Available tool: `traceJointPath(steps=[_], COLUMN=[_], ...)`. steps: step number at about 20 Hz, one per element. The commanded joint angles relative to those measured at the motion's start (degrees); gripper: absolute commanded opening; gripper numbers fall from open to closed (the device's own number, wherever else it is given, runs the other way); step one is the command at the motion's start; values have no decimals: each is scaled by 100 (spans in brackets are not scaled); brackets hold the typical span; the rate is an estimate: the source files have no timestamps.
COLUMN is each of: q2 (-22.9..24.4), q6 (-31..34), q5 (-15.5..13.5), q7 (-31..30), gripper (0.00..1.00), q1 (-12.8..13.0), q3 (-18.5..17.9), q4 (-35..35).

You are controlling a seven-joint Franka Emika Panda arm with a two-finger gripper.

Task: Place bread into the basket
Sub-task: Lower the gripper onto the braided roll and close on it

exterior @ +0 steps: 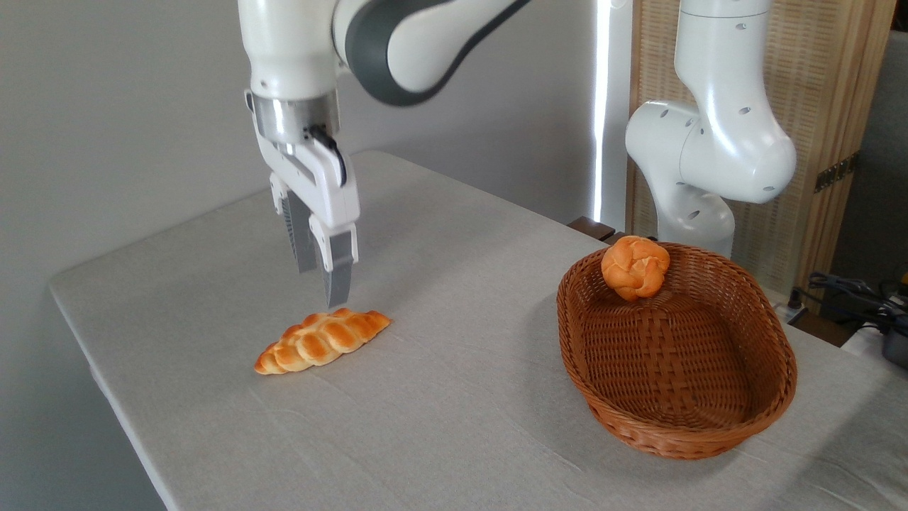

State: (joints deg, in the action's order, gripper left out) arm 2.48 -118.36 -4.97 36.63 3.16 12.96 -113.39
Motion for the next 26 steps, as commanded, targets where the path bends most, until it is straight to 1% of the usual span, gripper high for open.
traceJointPath(steps=[1, 2, 3, 5, 8, 10, 12, 13, 14, 15, 17, 21, 22, 26], q2=[-81, -125, -177, -256, -511, -617, -626, -643, -644, -652, -678, -723, -749, -749], q6=[-362, -406, -529, -941, -1285, -1382, -1496, -1531, -1532, -1532, -1532, -1532, -1532, -1532], q5=[-22, -22, 39, 486, 540, 549, 619, 663, 681, 681, 681, 795, 804, 804], q7=[-51, -42, -34, -69, -323, -332, -315, -289, -280, -280, -271, -271, -271, -280], gripper=[100, 100, 100, 100, 100, 98, 63, 43, 32, 28, 22, 20, 18, 18], q1=[79, 79, 79, 79, 88, 105, 105, 97, 97, 97, 97, 97, 97, 97], q3=[66, 84, 136, 303, 374, 418, 418, 418, 418, 418, 418, 427, 427, 427], q4=[-244, -262, -349, -613, -667, -667, -667, -667, -667, -658, -658, -649, -640, -632])
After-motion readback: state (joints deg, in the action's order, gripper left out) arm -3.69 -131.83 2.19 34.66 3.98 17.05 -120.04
